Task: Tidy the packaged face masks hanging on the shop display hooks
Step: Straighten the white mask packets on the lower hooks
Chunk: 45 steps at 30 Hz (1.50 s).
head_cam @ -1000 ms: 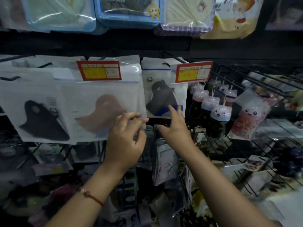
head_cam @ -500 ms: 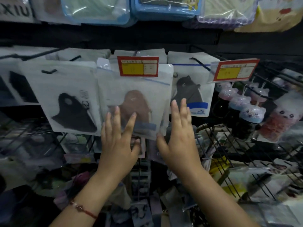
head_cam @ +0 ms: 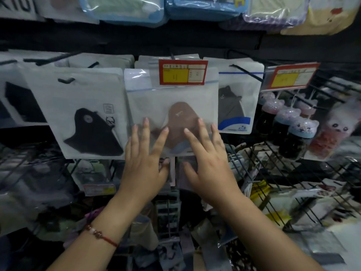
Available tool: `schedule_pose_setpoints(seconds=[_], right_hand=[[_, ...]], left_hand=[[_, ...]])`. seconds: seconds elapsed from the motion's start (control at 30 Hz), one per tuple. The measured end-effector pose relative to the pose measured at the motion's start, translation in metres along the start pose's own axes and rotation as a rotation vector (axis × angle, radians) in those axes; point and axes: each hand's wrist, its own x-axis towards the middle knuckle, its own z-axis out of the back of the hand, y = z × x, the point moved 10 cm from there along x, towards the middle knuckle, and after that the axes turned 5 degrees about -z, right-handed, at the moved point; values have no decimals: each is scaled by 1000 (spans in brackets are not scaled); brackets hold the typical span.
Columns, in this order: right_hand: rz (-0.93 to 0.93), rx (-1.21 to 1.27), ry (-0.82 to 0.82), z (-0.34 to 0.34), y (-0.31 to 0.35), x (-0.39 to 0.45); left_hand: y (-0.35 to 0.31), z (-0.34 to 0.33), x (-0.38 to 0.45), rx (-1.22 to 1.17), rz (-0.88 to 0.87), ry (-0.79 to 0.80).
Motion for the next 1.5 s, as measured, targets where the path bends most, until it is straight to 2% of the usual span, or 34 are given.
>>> schedule_pose_setpoints(seconds=[0.3,0.4,0.53,0.73,0.83,0.9,0.97,1.03,1.17,1.3,1.37,1.5], right_hand=[[-29,-44,-10,-6,-5,31],[-24,-62,-45,-11,-11,40],[-67,-175,33,-26,-25,66],[-58,-142,-20,-32,-30,98],[-62,2,-73,-29,-31,107],[-98,190,-152,-23,-35,104],[-203,406,-229,-19,-45,99],[-341,595,-239,-26,-58,96],[-464,782,-198,-45,-73,99],[-502,953,-176,-59,-75,98],[-501,946,-205,-58,-76,97],[-505,908,-161,-58,-74,96]], left_hand=[[3,-4,25,84,-21,-44],[7,-9,38,82,-13,-6],[15,-18,58,122,-5,68],[27,-30,92,153,-31,75],[29,-27,96,38,-26,16],[32,-21,90,-112,15,-62],[43,-17,82,-350,142,-136],[54,-19,74,-617,286,-195],[78,-35,72,-914,509,-217],[79,-37,77,-971,532,-190],[76,-36,75,-949,515,-198],[74,-31,68,-889,491,-221]])
